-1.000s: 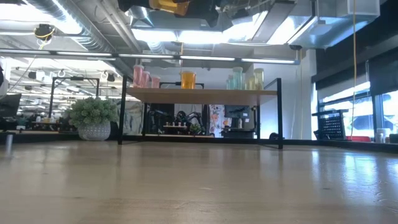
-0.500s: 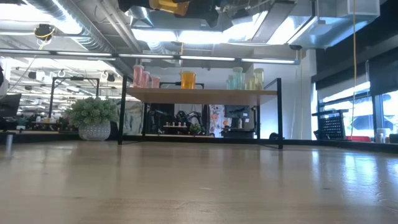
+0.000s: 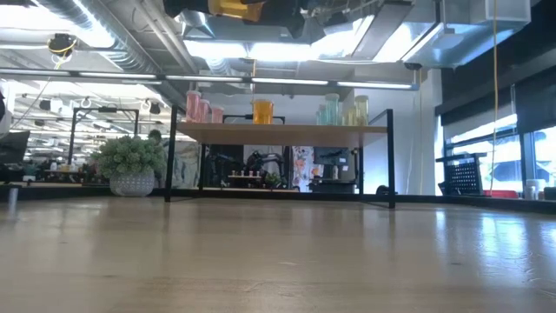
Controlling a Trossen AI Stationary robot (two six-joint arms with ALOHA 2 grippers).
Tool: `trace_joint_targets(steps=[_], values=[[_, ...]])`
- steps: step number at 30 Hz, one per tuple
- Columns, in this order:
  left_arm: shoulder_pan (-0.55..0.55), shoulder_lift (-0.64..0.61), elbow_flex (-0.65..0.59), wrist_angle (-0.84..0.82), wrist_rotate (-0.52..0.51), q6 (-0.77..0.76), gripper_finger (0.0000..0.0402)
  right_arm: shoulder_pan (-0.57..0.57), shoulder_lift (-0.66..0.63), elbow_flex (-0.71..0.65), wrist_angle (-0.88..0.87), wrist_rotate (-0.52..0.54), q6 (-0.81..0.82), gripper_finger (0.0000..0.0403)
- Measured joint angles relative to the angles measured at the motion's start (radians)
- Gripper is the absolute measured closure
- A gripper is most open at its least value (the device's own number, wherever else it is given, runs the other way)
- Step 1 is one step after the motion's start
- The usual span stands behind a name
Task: Pick and place medicine bottles onto shelf by color
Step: Put the orange medicine bottle on the shelf, aligned with the other orange medicine bottle
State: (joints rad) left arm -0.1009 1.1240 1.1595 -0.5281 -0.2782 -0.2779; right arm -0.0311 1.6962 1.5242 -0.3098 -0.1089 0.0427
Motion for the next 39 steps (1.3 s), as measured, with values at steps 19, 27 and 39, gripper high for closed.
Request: trace_joint_targets(steps=[19,27,39], values=[[-0.009,0.001,0.000,-0.037,0.055,0.181,0.0188,0.002,0.000,0.001,0.008,-0.008,0.003,0.0209],[-0.010,0.001,0.000,-0.037,0.052,0.190,0.0188,0.002,0.000,0.001,0.007,-0.004,0.001,0.0209],[-0.010,0.001,0.000,-0.037,0.069,0.289,0.0152,0.001,0.000,0.001,0.001,-0.005,0.002,0.0209]])
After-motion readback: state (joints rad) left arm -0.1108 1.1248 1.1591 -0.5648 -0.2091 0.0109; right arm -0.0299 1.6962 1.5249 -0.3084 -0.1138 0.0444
